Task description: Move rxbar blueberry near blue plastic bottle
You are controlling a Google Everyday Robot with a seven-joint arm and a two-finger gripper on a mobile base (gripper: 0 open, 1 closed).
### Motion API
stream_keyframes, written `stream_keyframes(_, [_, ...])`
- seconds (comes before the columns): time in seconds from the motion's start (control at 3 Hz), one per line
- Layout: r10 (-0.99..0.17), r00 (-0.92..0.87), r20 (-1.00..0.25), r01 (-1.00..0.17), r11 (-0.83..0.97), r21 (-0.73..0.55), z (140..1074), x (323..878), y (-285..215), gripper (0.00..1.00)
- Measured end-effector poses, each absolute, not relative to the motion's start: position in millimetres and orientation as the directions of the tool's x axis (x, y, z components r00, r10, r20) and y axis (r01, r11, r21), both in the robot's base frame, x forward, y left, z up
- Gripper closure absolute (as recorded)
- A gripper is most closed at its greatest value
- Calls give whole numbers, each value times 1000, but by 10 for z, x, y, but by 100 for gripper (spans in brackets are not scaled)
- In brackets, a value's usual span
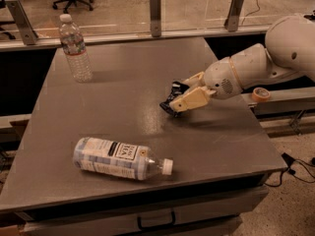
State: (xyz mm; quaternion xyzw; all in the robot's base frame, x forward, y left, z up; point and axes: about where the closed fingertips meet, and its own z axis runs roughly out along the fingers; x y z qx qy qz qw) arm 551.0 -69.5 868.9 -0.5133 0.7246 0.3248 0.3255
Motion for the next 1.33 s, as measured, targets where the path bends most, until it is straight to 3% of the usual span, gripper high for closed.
stream_keyframes(0.33, [-539, -306, -785, -948, 247, 200, 8574, 5225, -647, 100])
stream_keyframes(0.67, [-541, -352, -764, -935, 231, 268, 8478, 4971, -574, 82])
stream_keyframes(1.33, [-556, -390, -734, -921, 231, 314, 8420, 4774, -528, 35])
